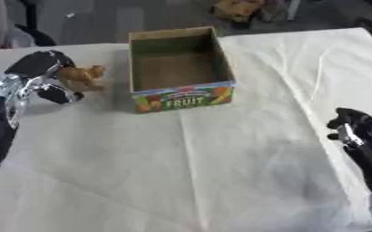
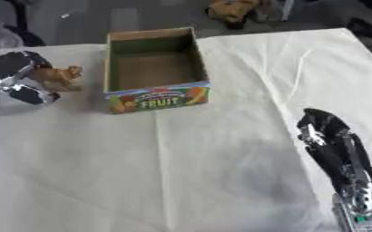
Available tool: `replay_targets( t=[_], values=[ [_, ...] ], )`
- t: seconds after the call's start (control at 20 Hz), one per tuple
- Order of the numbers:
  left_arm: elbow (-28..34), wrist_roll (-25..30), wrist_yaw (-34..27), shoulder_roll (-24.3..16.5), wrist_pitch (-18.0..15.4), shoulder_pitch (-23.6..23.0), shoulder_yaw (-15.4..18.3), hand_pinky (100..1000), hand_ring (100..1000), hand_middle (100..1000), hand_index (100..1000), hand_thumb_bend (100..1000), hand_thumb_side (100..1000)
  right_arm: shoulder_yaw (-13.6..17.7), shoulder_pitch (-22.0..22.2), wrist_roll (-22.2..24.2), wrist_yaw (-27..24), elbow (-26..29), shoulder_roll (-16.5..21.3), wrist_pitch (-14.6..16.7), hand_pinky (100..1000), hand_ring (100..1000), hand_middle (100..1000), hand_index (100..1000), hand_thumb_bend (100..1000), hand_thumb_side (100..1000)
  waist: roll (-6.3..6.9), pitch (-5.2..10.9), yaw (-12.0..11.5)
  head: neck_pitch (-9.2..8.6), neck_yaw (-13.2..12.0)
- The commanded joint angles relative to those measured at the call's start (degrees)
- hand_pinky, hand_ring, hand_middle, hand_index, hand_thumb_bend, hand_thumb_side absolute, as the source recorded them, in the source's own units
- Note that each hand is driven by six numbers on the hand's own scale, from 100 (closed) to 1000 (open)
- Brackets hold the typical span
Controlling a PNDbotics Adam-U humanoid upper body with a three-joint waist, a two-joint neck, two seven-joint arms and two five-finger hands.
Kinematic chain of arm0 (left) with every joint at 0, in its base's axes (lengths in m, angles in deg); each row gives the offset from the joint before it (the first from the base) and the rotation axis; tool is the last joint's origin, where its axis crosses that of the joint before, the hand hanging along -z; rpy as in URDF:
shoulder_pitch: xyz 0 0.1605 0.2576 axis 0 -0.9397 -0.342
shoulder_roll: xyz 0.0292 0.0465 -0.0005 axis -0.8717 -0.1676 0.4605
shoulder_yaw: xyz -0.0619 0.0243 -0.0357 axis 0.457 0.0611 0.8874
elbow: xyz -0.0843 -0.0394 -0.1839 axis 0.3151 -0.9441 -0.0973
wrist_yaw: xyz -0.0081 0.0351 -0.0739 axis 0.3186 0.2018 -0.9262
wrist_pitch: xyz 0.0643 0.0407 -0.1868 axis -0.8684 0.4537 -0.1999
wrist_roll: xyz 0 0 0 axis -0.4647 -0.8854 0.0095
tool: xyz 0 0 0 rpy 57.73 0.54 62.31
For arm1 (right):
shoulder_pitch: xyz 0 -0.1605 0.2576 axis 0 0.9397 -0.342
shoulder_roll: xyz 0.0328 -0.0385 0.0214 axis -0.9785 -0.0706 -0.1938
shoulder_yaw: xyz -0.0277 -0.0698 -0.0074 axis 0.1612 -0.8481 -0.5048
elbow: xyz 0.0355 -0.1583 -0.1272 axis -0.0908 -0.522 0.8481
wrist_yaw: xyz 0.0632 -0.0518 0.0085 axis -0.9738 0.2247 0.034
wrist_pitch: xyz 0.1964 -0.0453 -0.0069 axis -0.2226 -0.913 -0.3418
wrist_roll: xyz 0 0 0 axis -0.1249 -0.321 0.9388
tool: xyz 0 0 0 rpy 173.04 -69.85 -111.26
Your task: Pick up objects on the table and place them in the box.
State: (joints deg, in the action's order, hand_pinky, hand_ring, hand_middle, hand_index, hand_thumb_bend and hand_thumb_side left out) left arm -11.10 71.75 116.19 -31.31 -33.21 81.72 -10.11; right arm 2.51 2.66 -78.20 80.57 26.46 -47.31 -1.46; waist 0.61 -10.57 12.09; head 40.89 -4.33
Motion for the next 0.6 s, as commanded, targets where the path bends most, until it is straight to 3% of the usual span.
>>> replay_targets(
  t=[0.05,0.4,0.6],
  values=[
    [0.96,-0.03,-0.02,-0.88,0.02,0.93,-0.15,694,741,660,764,507,326,0.24,-0.85,0.25,0.42,1.03,0.52,0.09,628,707,585,777,100,493,0.0,0.55,0.11,-0.66,0.21],
    [1.33,-1.88,0.88,-0.98,0.39,1.03,-0.12,572,590,560,706,480,297,0.36,-1.0,0.19,0.5,1.11,0.5,0.04,628,708,585,777,100,499,0.21,-0.26,0.12,-0.83,0.4],
    [1.46,-4.25,1.34,-0.97,0.59,1.02,-0.09,443,473,463,602,409,255,0.46,-1.01,0.13,0.54,1.15,0.46,0.01,628,708,585,777,100,501,0.24,-0.54,0.14,-0.8,0.51]
  ],
)
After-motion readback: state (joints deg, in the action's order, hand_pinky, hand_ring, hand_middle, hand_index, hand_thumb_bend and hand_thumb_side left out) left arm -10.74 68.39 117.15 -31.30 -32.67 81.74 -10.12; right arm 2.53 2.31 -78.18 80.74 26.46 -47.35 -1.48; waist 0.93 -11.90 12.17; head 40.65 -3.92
